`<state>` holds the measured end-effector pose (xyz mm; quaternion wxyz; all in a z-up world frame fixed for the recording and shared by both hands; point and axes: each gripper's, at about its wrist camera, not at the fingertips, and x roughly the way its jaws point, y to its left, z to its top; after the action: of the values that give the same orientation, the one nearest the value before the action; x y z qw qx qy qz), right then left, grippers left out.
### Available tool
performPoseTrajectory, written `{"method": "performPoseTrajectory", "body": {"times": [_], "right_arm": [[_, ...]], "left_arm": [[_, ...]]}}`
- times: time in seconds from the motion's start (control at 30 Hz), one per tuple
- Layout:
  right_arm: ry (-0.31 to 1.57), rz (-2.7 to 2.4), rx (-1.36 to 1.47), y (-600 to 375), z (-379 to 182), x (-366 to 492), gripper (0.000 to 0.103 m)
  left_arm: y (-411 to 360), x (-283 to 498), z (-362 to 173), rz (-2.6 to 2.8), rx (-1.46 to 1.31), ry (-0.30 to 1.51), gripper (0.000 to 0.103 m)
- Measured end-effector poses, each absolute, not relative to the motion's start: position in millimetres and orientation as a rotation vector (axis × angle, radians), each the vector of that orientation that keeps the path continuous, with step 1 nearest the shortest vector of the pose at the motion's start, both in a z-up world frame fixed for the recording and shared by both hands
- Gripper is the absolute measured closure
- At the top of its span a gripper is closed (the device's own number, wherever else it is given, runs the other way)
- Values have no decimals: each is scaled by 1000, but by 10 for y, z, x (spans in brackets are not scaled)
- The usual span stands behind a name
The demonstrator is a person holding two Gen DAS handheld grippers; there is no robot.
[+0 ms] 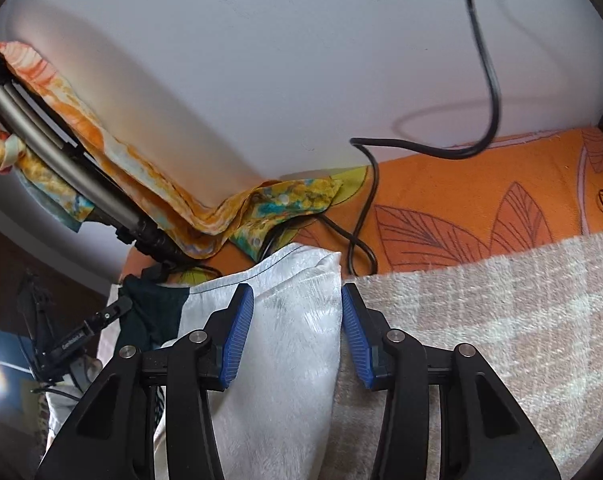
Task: Fold small clothes
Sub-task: 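Lift the hem end with both tools and carry it toward the collar, then lower the hem onto the collar end and open both tools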
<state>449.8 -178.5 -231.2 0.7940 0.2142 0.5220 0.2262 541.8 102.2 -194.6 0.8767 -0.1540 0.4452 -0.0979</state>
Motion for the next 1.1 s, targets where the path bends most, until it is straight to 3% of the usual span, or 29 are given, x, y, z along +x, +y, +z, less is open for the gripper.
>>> {"method": "performPoseTrajectory", "body": {"times": [0.03, 0.07, 0.1, 0.17, 0.63, 1.1], "right_arm": [[1121, 490, 450, -1762, -2309, 4504, 75], [1129, 496, 442, -1734, -2315, 4513, 92], [1137, 495, 432, -1703, -2323, 4514, 96], [1130, 484, 409, -1664, -2310, 4505, 98], [1014, 556, 399, -1714, -1626, 4054, 101], [979, 625, 317, -1863, -874, 2744, 101]], "left_arm": [[1022, 5426, -1954, -204, -322, 927, 82], [1015, 5430, -1954, -205, -319, 926, 87], [996, 5435, -1955, -203, -315, 924, 96], [979, 5411, -1923, -198, -303, 909, 102], [1011, 4675, -1273, -249, -275, 792, 103], [1067, 3298, -872, -271, -246, 749, 103]]}}
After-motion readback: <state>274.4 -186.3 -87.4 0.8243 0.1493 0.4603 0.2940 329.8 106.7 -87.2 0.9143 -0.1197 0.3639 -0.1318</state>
